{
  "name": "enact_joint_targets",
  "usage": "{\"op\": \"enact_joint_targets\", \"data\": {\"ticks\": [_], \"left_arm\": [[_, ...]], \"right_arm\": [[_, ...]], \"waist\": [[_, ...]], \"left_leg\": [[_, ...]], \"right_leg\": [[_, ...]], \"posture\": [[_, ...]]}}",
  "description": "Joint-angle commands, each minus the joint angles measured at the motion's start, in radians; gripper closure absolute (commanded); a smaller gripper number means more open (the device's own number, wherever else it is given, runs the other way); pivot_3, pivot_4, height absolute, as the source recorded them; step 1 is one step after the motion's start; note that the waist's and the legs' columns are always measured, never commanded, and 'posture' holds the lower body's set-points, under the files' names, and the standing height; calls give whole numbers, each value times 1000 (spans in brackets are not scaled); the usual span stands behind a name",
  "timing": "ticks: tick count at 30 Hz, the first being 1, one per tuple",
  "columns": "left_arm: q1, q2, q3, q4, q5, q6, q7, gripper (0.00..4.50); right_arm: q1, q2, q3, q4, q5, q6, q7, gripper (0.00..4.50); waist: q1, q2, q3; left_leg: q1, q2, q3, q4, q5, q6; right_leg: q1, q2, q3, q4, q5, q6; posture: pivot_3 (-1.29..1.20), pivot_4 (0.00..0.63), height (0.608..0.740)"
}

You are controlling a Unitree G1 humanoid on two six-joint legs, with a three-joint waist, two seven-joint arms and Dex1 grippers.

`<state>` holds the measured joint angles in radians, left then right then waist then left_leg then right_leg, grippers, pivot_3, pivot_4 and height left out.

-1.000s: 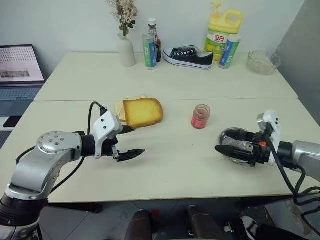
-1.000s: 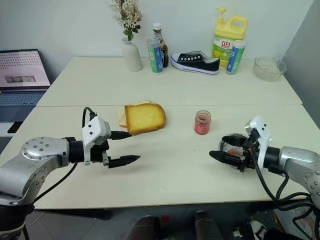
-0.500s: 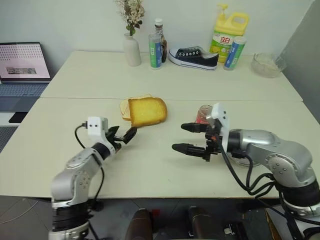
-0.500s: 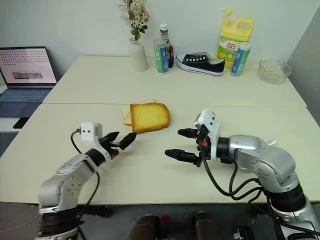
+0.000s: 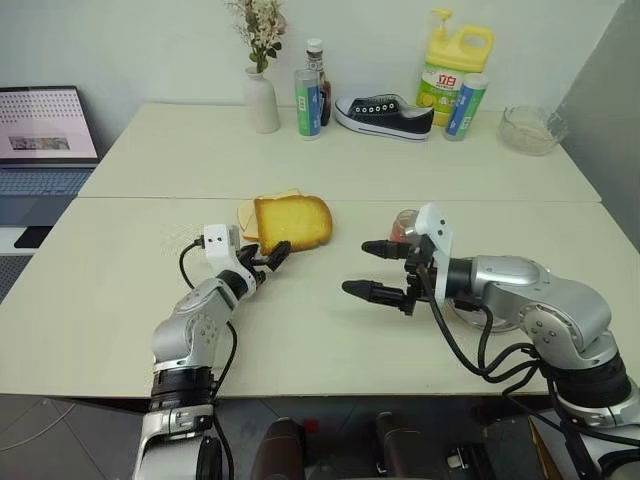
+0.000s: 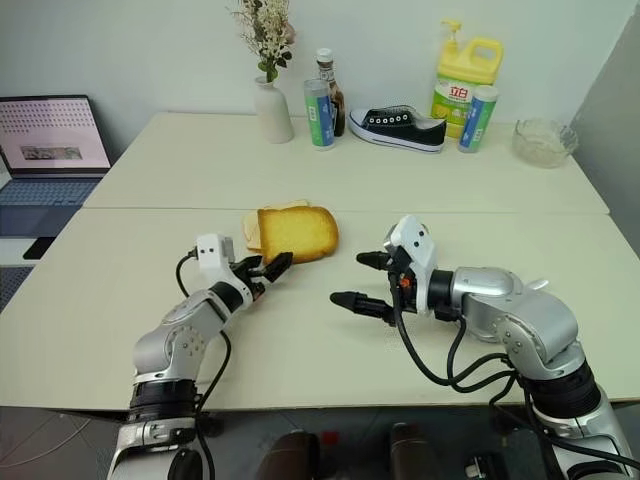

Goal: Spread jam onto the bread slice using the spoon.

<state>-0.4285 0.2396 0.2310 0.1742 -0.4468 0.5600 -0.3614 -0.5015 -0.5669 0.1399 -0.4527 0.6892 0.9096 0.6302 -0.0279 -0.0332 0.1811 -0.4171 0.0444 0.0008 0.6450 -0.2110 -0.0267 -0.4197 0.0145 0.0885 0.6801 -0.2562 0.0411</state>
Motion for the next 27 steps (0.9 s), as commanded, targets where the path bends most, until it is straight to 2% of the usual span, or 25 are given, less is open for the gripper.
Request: {"op": "enact_joint_targets", "data": {"ticks": [1, 2, 6, 13, 15, 18, 21, 27], "left_arm": [[-21, -3, -19, 30, 8, -23, -26, 375], [-20, -2, -20, 32, 7, -27, -32, 563], [-11, 12, -17, 25, 3, -24, -49, 1770], [3, 33, -10, -8, -4, -6, -59, 4033], [4, 42, -9, -28, -2, 0, -56, 4478], [-5, 78, -22, -68, -2, 22, -83, 4478], [-15, 163, -70, -165, 2, 78, -147, 4478], [-58, 389, -101, -411, -159, 247, -393, 4478]], "right_arm": [[-12, 5, -40, -43, 14, 8, -14, 0], [-9, 3, -44, -48, 15, 11, -17, 0], [0, 2, -58, -58, 18, 20, -30, 0], [5, 9, -77, -59, 19, 25, -38, 0], [5, 12, -82, -55, 19, 23, -40, 0], [6, 5, -91, -54, 22, 23, -36, 0], [12, -31, -142, -66, 53, 43, -19, 0], [83, -209, -307, -140, 228, 145, 80, 0]], "waist": [[-1, 0, 0], [-1, 0, 0], [-1, 0, 0], [-2, 0, 0], [-3, 0, 0], [-4, 0, 0], [-5, 0, 0], [-4, 0, 0]], "left_leg": [[0, 0, 0, 0, 0, 0], [0, 0, 0, 0, 0, 0], [0, 0, 0, 0, 0, 0], [0, 0, 0, 0, 0, 0], [0, 0, 0, -1, 0, 0], [0, 0, 0, -1, 0, 0], [-1, 1, 0, -1, 0, 0], [-2, 1, 0, -2, 0, 0]], "right_leg": [[0, 0, 0, 0, 0, 0], [0, 0, 0, 0, 0, 0], [0, 0, 0, 0, 0, 0], [0, 0, 0, 0, 0, 0], [0, 0, 0, 0, 0, 0], [0, 0, 0, 0, 0, 0], [-1, 0, 0, 0, 0, 0], [-1, 0, 0, -2, 0, 0]], "posture": [[0, 150, 740], [0, 150, 740], [0, 150, 740], [0, 150, 740], [0, 150, 740], [0, 150, 740], [0, 150, 740], [0, 150, 740]]}}
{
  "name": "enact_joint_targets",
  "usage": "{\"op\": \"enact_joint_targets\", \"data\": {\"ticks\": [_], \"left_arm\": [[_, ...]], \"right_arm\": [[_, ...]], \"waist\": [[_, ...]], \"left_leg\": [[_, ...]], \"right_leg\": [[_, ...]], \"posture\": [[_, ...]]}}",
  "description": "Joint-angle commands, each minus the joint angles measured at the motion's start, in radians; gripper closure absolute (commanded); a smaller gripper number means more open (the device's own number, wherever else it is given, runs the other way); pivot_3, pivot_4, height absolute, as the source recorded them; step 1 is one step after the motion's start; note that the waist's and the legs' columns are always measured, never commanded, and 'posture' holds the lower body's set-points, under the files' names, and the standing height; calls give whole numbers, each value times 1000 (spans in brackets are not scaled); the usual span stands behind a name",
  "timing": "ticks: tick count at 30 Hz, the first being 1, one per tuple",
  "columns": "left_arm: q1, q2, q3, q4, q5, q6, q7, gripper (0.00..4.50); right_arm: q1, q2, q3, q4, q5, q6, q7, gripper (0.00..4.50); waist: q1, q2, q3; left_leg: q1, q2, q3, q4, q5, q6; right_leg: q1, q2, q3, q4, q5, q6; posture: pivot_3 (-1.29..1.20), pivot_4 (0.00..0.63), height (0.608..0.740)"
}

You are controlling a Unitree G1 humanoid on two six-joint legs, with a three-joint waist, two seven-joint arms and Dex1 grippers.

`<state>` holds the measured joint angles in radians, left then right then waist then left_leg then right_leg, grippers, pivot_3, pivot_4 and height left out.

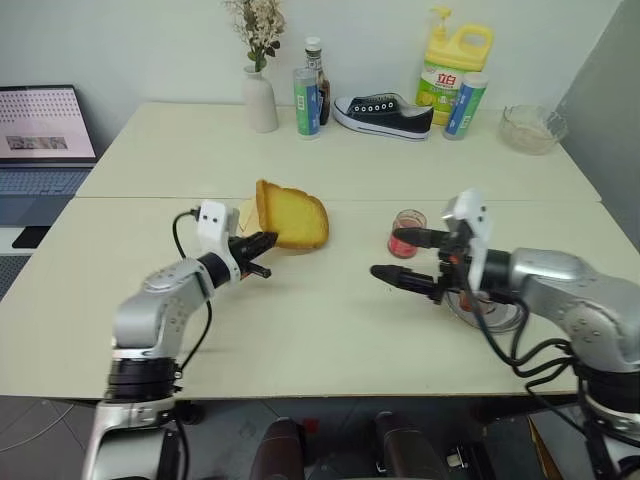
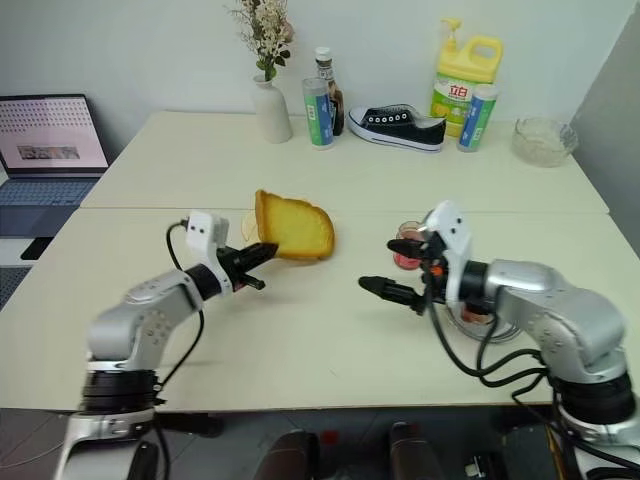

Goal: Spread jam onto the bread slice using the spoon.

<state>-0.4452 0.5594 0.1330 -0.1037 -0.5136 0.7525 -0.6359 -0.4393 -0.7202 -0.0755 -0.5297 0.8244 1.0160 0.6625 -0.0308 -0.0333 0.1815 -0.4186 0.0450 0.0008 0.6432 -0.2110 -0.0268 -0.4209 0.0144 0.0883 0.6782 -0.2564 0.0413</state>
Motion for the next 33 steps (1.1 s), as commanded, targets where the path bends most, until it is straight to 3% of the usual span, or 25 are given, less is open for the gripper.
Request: {"op": "enact_joint_targets", "data": {"ticks": [1, 4, 7, 9, 12, 14, 18, 23, 33], "left_arm": [[-44, 123, -3, -178, -135, 76, -191, 4478], [-39, 243, -20, -270, -239, 140, -351, 4478], [-38, 319, -91, -323, -255, 137, -473, 4478], [-55, 329, -174, -327, -224, 99, -537, 4478], [-68, 326, -339, -272, -61, -49, -617, 4478], [-84, 301, -436, -209, 37, -148, -658, 4478], [-162, 155, -581, 24, 234, -371, -653, 4478], [-276, -1, -578, 255, 337, -517, -593, 4478], [-345, -113, -583, 499, 456, -695, -601, 4478]], "right_arm": [[46, -94, -132, -76, 126, 57, 64, 0], [97, -170, -213, -93, 193, 92, 76, 0], [156, -204, -278, -98, 231, 111, 59, 0], [221, -224, -313, -125, 260, 126, 57, 0], [290, -232, -345, -152, 307, 136, 36, 0], [314, -231, -353, -160, 324, 131, 18, 0], [362, -227, -367, -181, 347, 122, -29, 0], [411, -232, -396, -207, 368, 109, -74, 0], [437, -247, -413, -202, 370, 82, -102, 0]], "waist": [[-1, 0, 0], [-2, 0, 0], [-4, 0, 0], [-3, 0, 0], [-1, 0, 0], [-1, 0, 0], [3, 0, 0], [2, -1, 1], [-2, -1, 1]], "left_leg": [[1, 0, 1, 0, 0, 0], [1, 0, 1, -1, 0, 0], [2, 1, 1, -1, 0, 0], [2, 0, 1, -1, 0, 0], [2, 0, 1, -1, 0, 0], [2, 0, 2, -1, 0, 0], [1, -1, 2, 1, 0, 0], [-1, -1, 1, 1, 0, 0], [0, 0, 1, 0, 0, 0]], "right_leg": [[0, 0, 0, 0, 0, 0], [0, 0, 0, 0, 0, 0], [0, 0, 1, 0, -1, -1], [0, 0, 1, 0, -3, -4], [0, 0, 1, 0, -3, -5], [0, 0, 2, 0, -3, -5], [0, 0, 2, 0, -3, -5], [0, 0, 2, -1, -1, -2], [0, 1, 2, -1, -1, -1]], "posture": [[0, 150, 740], [0, 150, 740], [0, 150, 740], [0, 150, 740], [0, 150, 740], [0, 150, 740], [0, 150, 740], [0, 150, 740], [0, 150, 740]]}}
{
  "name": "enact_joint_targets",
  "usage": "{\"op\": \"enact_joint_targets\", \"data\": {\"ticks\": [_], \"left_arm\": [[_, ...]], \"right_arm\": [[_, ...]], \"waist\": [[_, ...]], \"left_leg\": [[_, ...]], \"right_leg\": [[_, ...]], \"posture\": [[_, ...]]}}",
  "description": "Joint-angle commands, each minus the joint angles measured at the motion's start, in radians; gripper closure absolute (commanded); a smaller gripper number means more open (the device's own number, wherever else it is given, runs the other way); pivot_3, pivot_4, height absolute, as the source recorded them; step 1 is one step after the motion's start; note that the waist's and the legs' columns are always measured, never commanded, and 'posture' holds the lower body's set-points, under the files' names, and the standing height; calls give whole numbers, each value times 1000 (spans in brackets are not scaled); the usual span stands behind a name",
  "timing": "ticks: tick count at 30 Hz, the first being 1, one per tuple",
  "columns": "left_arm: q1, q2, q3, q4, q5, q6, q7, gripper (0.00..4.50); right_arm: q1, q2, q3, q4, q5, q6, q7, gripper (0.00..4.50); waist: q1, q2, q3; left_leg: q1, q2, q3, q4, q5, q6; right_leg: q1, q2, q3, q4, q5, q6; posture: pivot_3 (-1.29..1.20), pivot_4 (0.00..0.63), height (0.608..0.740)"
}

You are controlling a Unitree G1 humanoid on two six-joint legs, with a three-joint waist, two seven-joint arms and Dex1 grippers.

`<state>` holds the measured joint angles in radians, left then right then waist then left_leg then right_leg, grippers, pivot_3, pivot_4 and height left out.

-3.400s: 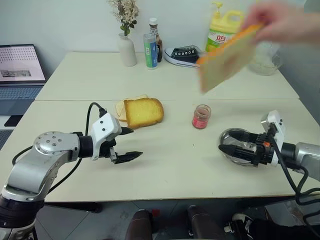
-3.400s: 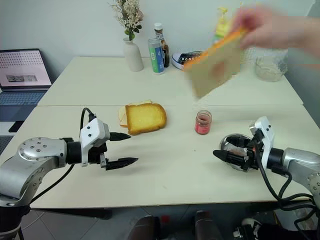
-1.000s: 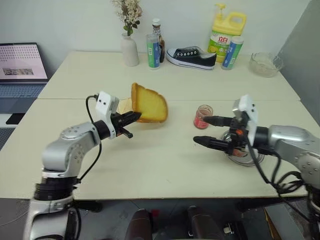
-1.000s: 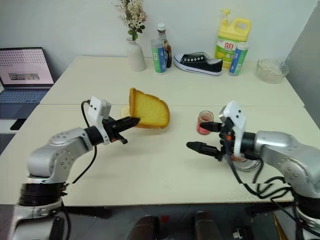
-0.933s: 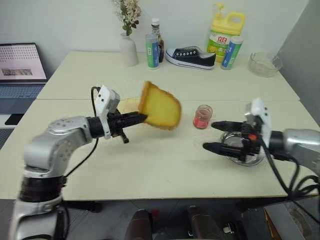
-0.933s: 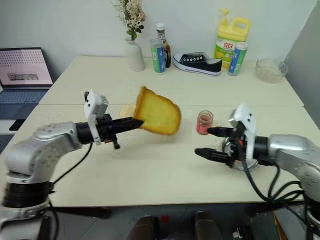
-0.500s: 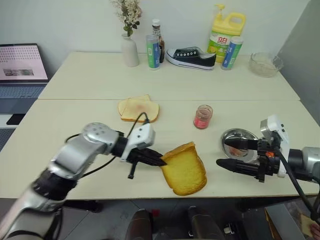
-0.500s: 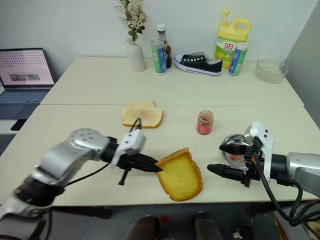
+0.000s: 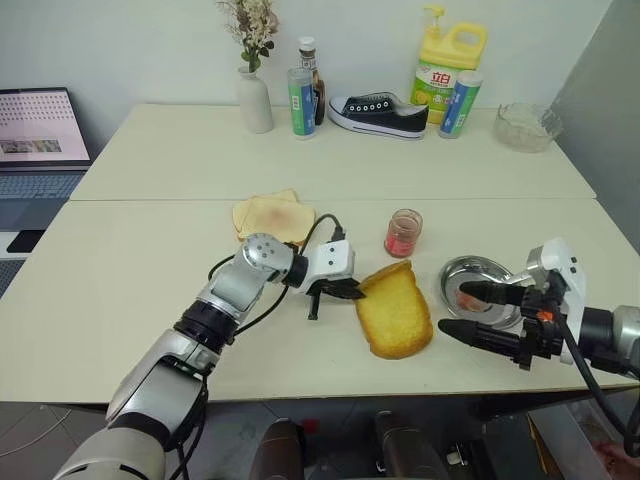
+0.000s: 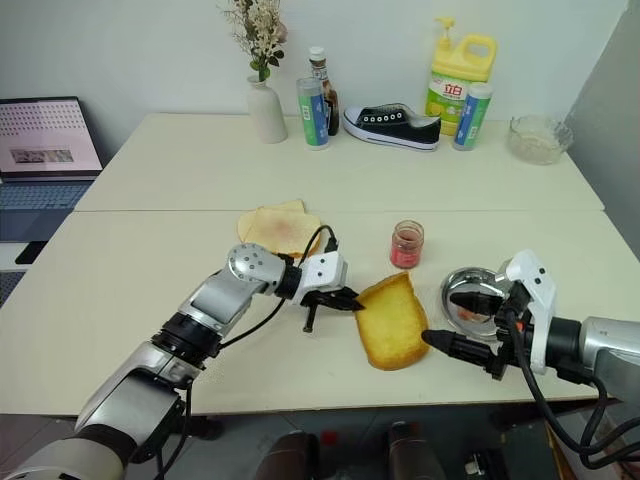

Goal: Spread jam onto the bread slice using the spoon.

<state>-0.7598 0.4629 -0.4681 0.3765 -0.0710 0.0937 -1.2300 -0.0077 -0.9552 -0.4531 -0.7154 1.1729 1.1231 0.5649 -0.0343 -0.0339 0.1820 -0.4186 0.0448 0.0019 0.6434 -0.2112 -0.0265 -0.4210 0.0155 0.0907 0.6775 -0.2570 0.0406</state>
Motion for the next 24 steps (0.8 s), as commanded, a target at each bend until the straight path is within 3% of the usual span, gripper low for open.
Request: {"op": "enact_joint_targets", "data": {"ticks": [1, 2, 5, 12, 16, 21, 24], "left_arm": [[-32, -22, 22, 28, 14, -39, -11, 4478], [-36, -29, 26, 40, 18, -46, -6, 4478], [-53, -41, 27, 93, 55, -82, 23, 3672], [-76, -67, 65, 149, 71, -127, 59, 1458], [-74, -27, 76, 121, 93, -152, 56, 233], [-52, 19, 155, -11, 27, -112, 60, 233], [-2, 10, 227, -198, -106, 37, 57, 233]], "right_arm": [[8, -14, -36, -16, 20, -27, -5, 0], [9, -15, -37, -15, 19, -30, -5, 0], [12, -17, -37, -11, 19, -38, -8, 0], [49, -30, -61, 12, -8, -51, 5, 0], [114, -23, -126, 50, -46, -58, 13, 0], [158, 79, -239, 159, -69, -98, -77, 0], [155, 151, -289, 227, -52, -98, -149, 0]], "waist": [[2, 0, 0], [2, 0, 0], [3, 0, 0], [3, 0, 0], [3, 0, 0], [1, 0, 0], [2, 0, 0]], "left_leg": [[0, 0, 0, 0, 0, 0], [0, 0, 0, 0, 0, 0], [0, 0, 0, 1, 0, 0], [0, 0, 0, 1, 0, 0], [0, 0, 0, 1, 0, 0], [0, 0, 0, 0, 0, 0], [0, 0, 0, 0, 0, 0]], "right_leg": [[0, 0, 0, 0, 0, 0], [0, 0, 0, 0, 0, 0], [0, 0, 0, 0, 0, 0], [0, 0, 0, 0, 0, 0], [0, 0, 0, 0, 0, 1], [0, 0, 0, 1, 0, 1], [0, -1, 0, 1, 0, 1]], "posture": [[0, 150, 740], [0, 150, 740], [0, 150, 740], [0, 150, 740], [0, 150, 740], [0, 150, 740], [0, 150, 740]]}}
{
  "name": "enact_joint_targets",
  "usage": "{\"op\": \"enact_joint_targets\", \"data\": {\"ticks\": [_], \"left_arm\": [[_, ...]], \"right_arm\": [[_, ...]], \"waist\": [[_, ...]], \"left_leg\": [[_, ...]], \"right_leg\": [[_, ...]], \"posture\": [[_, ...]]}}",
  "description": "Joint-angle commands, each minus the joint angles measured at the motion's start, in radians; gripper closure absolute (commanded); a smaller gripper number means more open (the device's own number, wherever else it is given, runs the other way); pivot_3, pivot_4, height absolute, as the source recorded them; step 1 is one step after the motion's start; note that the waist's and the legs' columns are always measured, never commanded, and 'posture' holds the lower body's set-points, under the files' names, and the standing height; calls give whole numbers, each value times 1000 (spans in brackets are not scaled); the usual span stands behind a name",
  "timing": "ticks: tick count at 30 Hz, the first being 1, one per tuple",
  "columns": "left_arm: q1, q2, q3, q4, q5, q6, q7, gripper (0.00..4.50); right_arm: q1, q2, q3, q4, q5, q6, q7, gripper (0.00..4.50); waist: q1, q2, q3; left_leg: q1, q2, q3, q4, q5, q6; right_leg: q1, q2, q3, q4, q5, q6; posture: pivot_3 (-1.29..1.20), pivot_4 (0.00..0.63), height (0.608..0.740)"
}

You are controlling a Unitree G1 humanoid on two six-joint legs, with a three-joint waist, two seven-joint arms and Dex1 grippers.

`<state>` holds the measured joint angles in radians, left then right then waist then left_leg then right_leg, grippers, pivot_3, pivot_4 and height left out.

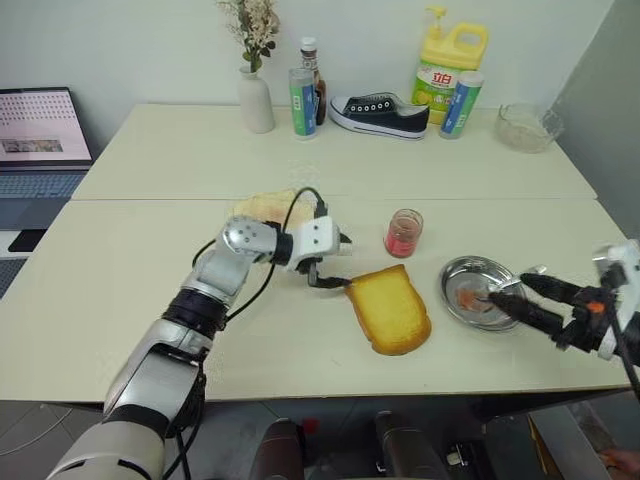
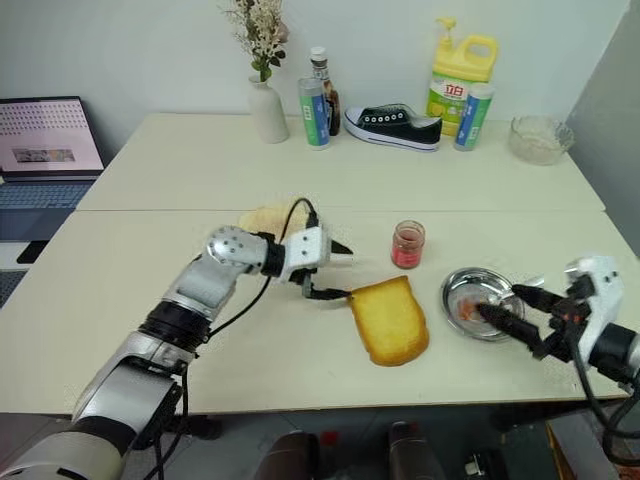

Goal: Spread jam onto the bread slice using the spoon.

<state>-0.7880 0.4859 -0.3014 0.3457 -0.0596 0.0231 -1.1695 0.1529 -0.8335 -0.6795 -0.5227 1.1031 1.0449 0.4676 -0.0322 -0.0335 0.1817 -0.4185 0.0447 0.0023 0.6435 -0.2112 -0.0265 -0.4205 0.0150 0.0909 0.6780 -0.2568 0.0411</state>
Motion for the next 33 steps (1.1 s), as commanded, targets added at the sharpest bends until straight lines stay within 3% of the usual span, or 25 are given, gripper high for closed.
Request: {"op": "enact_joint_targets", "data": {"ticks": [1, 6, 11, 33], "left_arm": [[51, -16, 79, -248, -172, 179, -3, 233], [166, -3, 126, -576, -385, 497, 43, 233], [250, 9, 71, -720, -378, 557, 103, 233], [307, 92, 113, -847, -423, 654, 235, 233]], "right_arm": [[-6, 49, -72, 57, 24, -20, -68, 0], [-96, 149, -104, 226, 141, -9, -196, 0], [-220, 199, -93, 470, 168, -12, -254, 0], [-548, 165, 136, 1066, -177, -143, 83, 0]], "waist": [[0, 0, 0], [-4, 1, -1], [-12, 3, -2], [-25, 4, -2]], "left_leg": [[0, 0, 0, 0, 0, 0], [1, 1, 0, 0, 0, 0], [3, 0, 0, 0, 0, 0], [3, 0, 2, 0, 0, 0]], "right_leg": [[0, 0, 0, 0, 0, 0], [0, 0, 0, 1, 0, 0], [1, 1, 1, 2, 0, 0], [1, 1, 3, 1, 0, 0]], "posture": [[0, 150, 740], [0, 150, 740], [0, 150, 740], [0, 150, 740]]}}
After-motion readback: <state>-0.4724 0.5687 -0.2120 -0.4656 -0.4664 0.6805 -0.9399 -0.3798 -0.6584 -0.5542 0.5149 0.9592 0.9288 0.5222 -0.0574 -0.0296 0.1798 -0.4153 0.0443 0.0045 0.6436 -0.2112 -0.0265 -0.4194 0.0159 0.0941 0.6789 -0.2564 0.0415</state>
